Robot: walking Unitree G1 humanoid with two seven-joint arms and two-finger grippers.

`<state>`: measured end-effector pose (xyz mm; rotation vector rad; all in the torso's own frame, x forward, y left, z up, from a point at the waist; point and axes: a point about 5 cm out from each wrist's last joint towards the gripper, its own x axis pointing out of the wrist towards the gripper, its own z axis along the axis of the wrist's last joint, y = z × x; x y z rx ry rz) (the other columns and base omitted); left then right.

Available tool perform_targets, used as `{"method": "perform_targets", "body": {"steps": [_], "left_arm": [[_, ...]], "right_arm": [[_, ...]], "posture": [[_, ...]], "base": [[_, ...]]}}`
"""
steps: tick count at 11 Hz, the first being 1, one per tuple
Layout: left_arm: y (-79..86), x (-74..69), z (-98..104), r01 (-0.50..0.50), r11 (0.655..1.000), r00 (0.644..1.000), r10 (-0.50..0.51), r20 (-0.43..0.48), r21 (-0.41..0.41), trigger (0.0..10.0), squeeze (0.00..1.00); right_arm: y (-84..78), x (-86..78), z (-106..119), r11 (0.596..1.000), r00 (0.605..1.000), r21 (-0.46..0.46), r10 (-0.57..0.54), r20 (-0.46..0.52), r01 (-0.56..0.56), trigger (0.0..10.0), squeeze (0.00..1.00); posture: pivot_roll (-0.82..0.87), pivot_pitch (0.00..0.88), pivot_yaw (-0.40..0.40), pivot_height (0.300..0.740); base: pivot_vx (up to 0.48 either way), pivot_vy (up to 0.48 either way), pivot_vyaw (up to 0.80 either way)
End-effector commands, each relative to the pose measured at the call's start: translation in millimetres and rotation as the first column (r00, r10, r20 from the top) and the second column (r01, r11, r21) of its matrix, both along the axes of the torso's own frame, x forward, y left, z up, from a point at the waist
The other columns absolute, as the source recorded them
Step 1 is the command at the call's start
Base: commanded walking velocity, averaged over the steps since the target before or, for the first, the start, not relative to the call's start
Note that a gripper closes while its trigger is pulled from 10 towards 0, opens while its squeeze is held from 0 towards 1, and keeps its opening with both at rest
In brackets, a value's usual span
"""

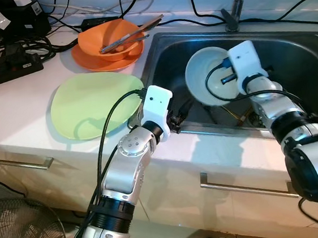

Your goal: Kitchen organization

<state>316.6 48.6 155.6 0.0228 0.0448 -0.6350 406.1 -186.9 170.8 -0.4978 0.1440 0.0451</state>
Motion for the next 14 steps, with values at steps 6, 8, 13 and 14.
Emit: {"method": "perform_targets", "body": {"steps": [6, 8, 13, 14], "left_arm": [[7.6, -3.7, -18, -0.026, 0.998, 0.995, 0.031, -0.098, 0.052, 10.0, 0.0], [6.5, -3.8, -18, -0.026, 0.998, 0.994, 0.032, -0.101, 0.051, 10.0, 0.0], [12.8, 0.8, -14, -0.096, 0.994, 0.995, 0.098, -0.031, 0.049, 10.0, 0.0], [13.9, 2.1, -11, -0.12, 0.992, 0.993, 0.12, -0.003, 0.035, 10.0, 0.0]], "right_arm": [[21.4, -0.9, -12, 0.991, 0.986, -0.07, 0.107, -0.129, -0.117, 10.0, 1.0], [22.9, -1.6, -14, 0.99, 0.983, -0.07, 0.116, -0.14, -0.126, 10.0, 0.97], [23.4, 8.8, 30, 0.987, 0.989, 0.112, 0.105, 0.107, -0.117, 10.0, 0.0], [24.3, 9.9, 42, 0.977, 0.978, 0.16, 0.113, 0.177, -0.142, 10.0, 0.0]], "posture": [[0.17, 0.058, 0.006, 0.74], [0.18, 0.061, 0.001, 0.74], [0.15, 0.066, 0.004, 0.74], [0.14, 0.071, 0.003, 0.74]], "base": [[0.0, 0.0, 0.0], [0.0, 0.0, 0.0], [0.0, 0.0, 0.0], [0.0, 0.0, 0.0]]}}
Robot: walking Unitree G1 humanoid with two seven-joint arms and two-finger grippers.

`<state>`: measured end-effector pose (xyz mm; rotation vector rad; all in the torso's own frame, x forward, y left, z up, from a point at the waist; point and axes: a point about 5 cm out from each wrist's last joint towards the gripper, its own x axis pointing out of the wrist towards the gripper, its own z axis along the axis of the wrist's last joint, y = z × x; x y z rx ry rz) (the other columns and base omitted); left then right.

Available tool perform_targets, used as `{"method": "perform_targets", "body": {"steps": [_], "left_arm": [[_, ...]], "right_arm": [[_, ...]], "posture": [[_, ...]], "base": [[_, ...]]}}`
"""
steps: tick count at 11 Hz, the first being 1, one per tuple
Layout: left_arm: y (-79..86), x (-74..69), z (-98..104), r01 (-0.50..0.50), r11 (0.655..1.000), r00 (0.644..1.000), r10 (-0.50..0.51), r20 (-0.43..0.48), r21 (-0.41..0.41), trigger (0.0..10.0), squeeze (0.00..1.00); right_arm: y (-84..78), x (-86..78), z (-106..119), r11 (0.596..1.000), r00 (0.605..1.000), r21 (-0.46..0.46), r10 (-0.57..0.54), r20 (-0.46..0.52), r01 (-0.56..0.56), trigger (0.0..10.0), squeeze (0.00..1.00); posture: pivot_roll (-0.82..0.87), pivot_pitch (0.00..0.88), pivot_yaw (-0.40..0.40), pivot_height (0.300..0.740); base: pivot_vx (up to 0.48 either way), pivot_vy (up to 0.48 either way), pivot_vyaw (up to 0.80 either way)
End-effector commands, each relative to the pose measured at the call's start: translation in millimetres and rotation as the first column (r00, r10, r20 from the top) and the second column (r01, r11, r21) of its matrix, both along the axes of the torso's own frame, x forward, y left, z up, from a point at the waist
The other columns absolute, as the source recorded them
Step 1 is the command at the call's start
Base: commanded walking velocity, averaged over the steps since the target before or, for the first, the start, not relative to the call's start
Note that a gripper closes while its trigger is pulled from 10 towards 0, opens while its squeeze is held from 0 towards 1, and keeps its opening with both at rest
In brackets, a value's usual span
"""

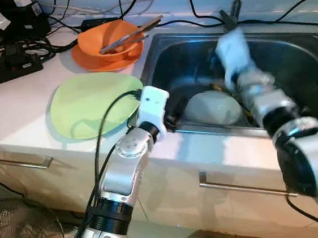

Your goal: Kitchen organization

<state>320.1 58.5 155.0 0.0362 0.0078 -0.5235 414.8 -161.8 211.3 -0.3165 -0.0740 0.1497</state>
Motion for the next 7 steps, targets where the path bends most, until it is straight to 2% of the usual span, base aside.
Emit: {"method": "perform_targets", "body": {"steps": [1, 3, 4, 5, 6, 7], "left_arm": [[6.7, 1.3, -5, -0.054, 0.999, 0.999, 0.054, 0.007, 0.0, 10.0, 0.0], [13.8, 4.2, 5, -0.117, 0.992, 0.988, 0.121, 0.096, -0.045, 10.0, 0.0], [18.1, 4.9, 10, -0.153, 0.985, 0.976, 0.164, 0.146, -0.085, 10.0, 0.0], [22.3, 4.1, 16, -0.186, 0.978, 0.946, 0.204, 0.25, -0.092, 10.0, 0.0], [26.7, 2.3, 19, -0.197, 0.975, 0.936, 0.218, 0.276, -0.099, 10.0, 0.0], [30.7, -0.9, 24, -0.199, 0.975, 0.926, 0.22, 0.305, -0.099, 10.0, 0.0]], "right_arm": [[0.3, 0.1, 19, 0.996, 0.994, 0.08, 0.026, 0.105, -0.034, 10.0, 0.0], [-3.1, -10.4, 28, 0.96, 0.966, 0.263, 0.027, 0.256, -0.097, 10.0, 0.0], [-7.0, -26.4, 23, 0.936, 0.945, 0.332, 0.002, 0.327, -0.117, 10.0, 0.0], [-8.6, -47.9, 9, 0.92, 0.933, 0.37, -0.015, 0.36, -0.127, 10.0, 0.0], [-9.1, -60.3, -3, 0.916, 0.932, 0.381, -0.024, 0.361, -0.124, 10.0, 0.0], [-9.3, -78.3, -27, 0.897, 0.949, 0.432, -0.047, 0.311, -0.097, 10.0, 0.0]], "posture": [[0.12, 0.077, -0.002, 0.74], [0.09, 0.081, -0.003, 0.74], [0.07, 0.083, -0.008, 0.74], [0.06, 0.084, -0.011, 0.74], [0.05, 0.081, -0.013, 0.74], [0.05, 0.079, -0.011, 0.74]], "base": [[0.0, 0.0, 0.0], [0.0, 0.0, 0.0], [0.0, 0.0, 0.0], [0.0, 0.0, 0.0], [0.0, 0.0, 0.0], [0.0, 0.0, 0.0]]}}
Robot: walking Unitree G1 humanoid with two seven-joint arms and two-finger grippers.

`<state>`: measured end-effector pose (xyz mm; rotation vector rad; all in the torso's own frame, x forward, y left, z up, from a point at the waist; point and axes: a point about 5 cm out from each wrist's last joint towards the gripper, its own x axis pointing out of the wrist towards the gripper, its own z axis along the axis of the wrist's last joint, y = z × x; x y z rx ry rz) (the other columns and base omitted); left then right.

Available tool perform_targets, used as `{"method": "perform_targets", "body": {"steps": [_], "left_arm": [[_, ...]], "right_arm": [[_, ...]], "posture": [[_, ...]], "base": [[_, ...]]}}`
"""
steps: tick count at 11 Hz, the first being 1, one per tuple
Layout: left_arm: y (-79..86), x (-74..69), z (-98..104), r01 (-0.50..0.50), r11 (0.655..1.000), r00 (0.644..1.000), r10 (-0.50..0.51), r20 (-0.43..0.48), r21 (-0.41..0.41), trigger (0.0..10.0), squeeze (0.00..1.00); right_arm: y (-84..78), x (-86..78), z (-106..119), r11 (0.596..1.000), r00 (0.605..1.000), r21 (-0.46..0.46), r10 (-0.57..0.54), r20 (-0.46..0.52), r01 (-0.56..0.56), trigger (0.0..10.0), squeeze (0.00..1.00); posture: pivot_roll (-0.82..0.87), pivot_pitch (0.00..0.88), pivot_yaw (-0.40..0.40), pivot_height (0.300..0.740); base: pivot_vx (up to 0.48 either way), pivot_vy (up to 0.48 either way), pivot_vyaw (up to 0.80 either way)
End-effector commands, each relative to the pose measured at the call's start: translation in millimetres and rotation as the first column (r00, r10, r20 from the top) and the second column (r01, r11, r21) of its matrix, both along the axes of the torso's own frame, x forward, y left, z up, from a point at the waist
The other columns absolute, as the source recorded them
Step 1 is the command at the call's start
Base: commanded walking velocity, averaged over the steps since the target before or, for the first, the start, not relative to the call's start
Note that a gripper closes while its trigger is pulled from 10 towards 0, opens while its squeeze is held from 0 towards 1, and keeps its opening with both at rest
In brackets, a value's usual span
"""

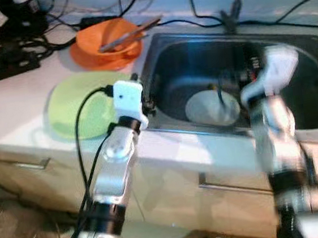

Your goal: Kitchen organization

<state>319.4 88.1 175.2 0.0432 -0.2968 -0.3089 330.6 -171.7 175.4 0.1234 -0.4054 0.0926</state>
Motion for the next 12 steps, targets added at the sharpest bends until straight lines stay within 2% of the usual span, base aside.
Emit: {"method": "perform_targets", "body": {"steps": [1, 2, 4, 7, 8, 9, 11, 12], "left_arm": [[4.1, -2.7, 5, -0.011, 1.0, 1.0, 0.011, 0.029, -0.01, 10.0, 0.0], [6.9, -4.1, 6, -0.02, 1.0, 0.999, 0.02, 0.044, -0.016, 10.0, 0.0], [20.4, -10.5, 4, -0.071, 0.997, 0.993, 0.066, 0.102, 0.04, 10.0, 0.0], [35.7, -17.8, -7, -0.137, 0.986, 0.986, 0.126, 0.105, 0.099, 10.0, 0.0], [37.6, -20.9, -5, -0.134, 0.982, 0.987, 0.119, 0.112, 0.136, 10.0, 0.0], [38.7, -26.5, 3, -0.097, 0.97, 0.988, 0.067, 0.141, 0.221, 10.0, 0.0], [44.2, -35.5, 6, -0.025, 0.956, 0.994, -0.007, 0.108, 0.291, 10.0, 0.0], [60.1, -34.1, 8, -0.104, 0.966, 0.992, 0.083, 0.094, 0.238, 10.0, 0.0]], "right_arm": [[11.2, -11.3, -6, 0.999, 0.999, 0.019, 0.035, -0.016, -0.034, 10.0, 0.0], [15.7, -15.6, -11, 0.999, 0.998, 0.026, 0.046, -0.031, -0.045, 10.0, 0.0], [22.2, -20.0, -22, 0.998, 0.995, 0.037, 0.061, -0.079, -0.058, 10.0, 0.0], [32.5, -19.0, -36, 0.997, 0.988, 0.043, 0.076, -0.133, -0.07, 10.0, 0.0], [35.9, -19.2, -37, 0.996, 0.986, 0.046, 0.087, -0.14, -0.082, 10.0, 0.0], [38.3, -18.9, -38, 0.995, 0.985, 0.05, 0.095, -0.147, -0.088, 10.0, 0.0], [40.9, -16.9, -41, 0.994, 0.982, 0.045, 0.102, -0.159, -0.096, 10.0, 0.0], [42.5, -15.8, -43, 0.994, 0.979, 0.042, 0.11, -0.172, -0.104, 10.0, 0.0]], "posture": [[0.05, 0.072, -0.005, 0.74], [0.05, 0.069, -0.002, 0.74], [0.06, 0.058, -0.002, 0.74], [0.08, 0.047, 0.004, 0.74], [0.08, 0.044, 0.006, 0.74], [0.1, 0.049, 0.01, 0.74], [0.12, 0.061, 0.01, 0.74], [0.13, 0.067, 0.008, 0.74]], "base": [[0.0, 0.0, 0.0], [0.0, 0.0, 0.0], [0.0, 0.0, 0.0], [0.0, 0.0, 0.0], [0.0, 0.0, 0.0], [0.0, 0.0, 0.0], [0.0, 0.0, 0.0], [0.0, 0.0, 0.0]]}}
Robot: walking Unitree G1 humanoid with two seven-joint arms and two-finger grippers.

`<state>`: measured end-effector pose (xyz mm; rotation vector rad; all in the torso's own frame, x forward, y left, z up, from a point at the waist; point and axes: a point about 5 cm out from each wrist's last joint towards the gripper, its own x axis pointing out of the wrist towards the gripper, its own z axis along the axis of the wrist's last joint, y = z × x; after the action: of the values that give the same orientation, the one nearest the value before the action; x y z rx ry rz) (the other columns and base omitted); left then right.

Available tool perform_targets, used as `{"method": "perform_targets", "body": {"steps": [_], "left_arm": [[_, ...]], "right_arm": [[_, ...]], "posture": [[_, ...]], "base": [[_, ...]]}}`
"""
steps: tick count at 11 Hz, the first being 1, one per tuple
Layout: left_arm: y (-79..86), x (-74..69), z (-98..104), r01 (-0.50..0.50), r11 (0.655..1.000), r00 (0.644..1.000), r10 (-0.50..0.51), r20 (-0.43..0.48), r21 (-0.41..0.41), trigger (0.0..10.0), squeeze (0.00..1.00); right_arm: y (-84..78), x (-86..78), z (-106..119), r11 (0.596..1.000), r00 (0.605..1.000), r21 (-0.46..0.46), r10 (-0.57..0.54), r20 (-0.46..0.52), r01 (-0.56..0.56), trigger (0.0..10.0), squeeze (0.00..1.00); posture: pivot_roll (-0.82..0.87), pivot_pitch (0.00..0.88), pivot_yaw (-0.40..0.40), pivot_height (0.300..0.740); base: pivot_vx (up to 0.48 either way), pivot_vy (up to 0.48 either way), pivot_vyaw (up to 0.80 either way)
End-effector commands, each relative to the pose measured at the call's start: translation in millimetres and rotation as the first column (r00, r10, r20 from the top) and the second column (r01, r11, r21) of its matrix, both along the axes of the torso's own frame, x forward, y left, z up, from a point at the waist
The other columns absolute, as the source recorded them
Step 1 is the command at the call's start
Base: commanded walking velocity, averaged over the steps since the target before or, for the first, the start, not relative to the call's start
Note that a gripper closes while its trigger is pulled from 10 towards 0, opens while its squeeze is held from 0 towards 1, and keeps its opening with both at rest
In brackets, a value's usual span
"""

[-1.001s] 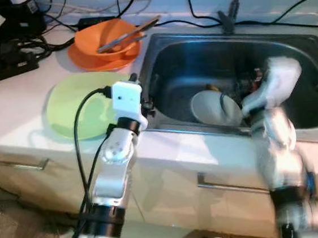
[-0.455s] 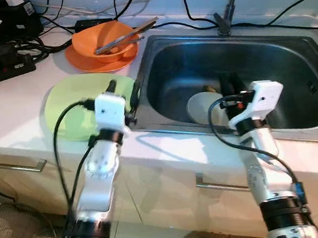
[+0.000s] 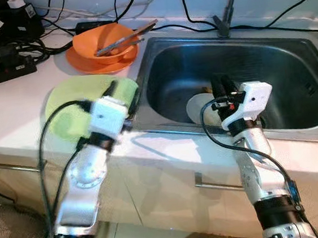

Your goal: Kitchen organization

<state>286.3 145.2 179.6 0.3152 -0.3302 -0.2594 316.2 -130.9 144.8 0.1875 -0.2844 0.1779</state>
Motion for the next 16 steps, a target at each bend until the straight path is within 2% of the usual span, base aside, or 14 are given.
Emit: {"method": "perform_targets", "body": {"steps": [1, 2, 4, 5, 6, 7, 8, 9, 12, 13, 16], "left_arm": [[10.6, 0.6, 5, -0.05, 0.998, 0.999, 0.05, -0.001, -0.023, 10.0, 0.0], [14.2, 0.3, 5, -0.04, 0.996, 0.999, 0.041, -0.009, 0.085, 10.0, 0.0], [13.3, -5.6, 3, 0.096, 0.963, 0.993, -0.073, -0.098, 0.251, 10.0, 0.0], [15.4, -10.9, 4, 0.176, 0.922, 0.98, -0.131, -0.148, 0.346, 10.0, 0.0], [17.4, -14.4, 7, 0.226, 0.889, 0.968, -0.161, -0.192, 0.398, 10.0, 0.0], [18.3, -17.3, 8, 0.263, 0.87, 0.956, -0.178, -0.232, 0.416, 10.0, 0.0], [21.9, -24.7, 9, 0.321, 0.819, 0.933, -0.187, -0.307, 0.477, 10.0, 0.0], [27.2, -28.1, 9, 0.33, 0.785, 0.925, -0.157, -0.347, 0.525, 10.0, 0.0], [38.1, -24.3, -2, 0.268, 0.746, 0.928, -0.029, -0.371, 0.61, 10.0, 0.0], [41.8, -22.3, -3, 0.245, 0.723, 0.926, 0.022, -0.376, 0.646, 10.0, 0.0], [51.1, -16.2, -11, 0.2, 0.633, 0.92, 0.141, -0.366, 0.748, 10.0, 0.0]], "right_arm": [[2.5, -0.7, -14, 1.0, 0.998, -0.011, 0.009, -0.062, -0.01, 10.0, 0.0], [3.3, 0.4, -14, 1.0, 0.998, -0.013, 0.013, -0.067, -0.014, 10.0, 0.0], [3.6, 1.7, -16, 1.0, 0.997, -0.014, 0.011, -0.075, -0.012, 10.0, 0.0], [3.7, 2.2, -17, 1.0, 0.997, -0.013, 0.012, -0.079, -0.013, 10.0, 0.0], [3.8, 2.8, -18, 1.0, 0.996, -0.012, 0.011, -0.083, -0.012, 10.0, 0.0], [3.9, 3.1, -18, 1.0, 0.996, -0.013, 0.012, -0.085, -0.013, 10.0, 0.0], [4.1, 3.7, -19, 1.0, 0.996, -0.014, 0.015, -0.089, -0.017, 10.0, 0.0], [4.8, 4.4, -19, 1.0, 0.995, -0.014, 0.02, -0.093, -0.021, 10.0, 0.0], [7.1, 5.3, -20, 0.999, 0.995, -0.015, 0.029, -0.094, -0.03, 10.0, 0.0], [5.8, 5.2, -20, 1.0, 0.995, -0.015, 0.025, -0.094, -0.027, 10.0, 0.0], [5.0, 5.0, -20, 1.0, 0.995, -0.015, 0.023, -0.095, -0.024, 10.0, 0.0]], "posture": [[0.14, 0.071, 0.005, 0.74], [0.14, 0.074, 0.004, 0.74], [0.15, 0.079, 0.008, 0.74], [0.15, 0.081, 0.01, 0.74], [0.15, 0.085, 0.01, 0.74], [0.16, 0.086, 0.009, 0.74], [0.16, 0.09, 0.006, 0.74], [0.17, 0.091, 0.003, 0.74], [0.17, 0.093, 0.001, 0.74], [0.17, 0.094, -0.001, 0.74], [0.16, 0.098, -0.001, 0.74]], "base": [[0.0, 0.0, 0.0], [0.0, 0.0, 0.0], [0.0, 0.0, 0.0], [0.0, 0.0, 0.0], [0.0, 0.0, 0.0], [0.0, 0.0, 0.0], [0.0, 0.0, 0.0], [0.0, 0.0, 0.0], [0.0, 0.0, 0.0], [0.0, 0.0, 0.0], [0.0, 0.0, 0.0]]}}
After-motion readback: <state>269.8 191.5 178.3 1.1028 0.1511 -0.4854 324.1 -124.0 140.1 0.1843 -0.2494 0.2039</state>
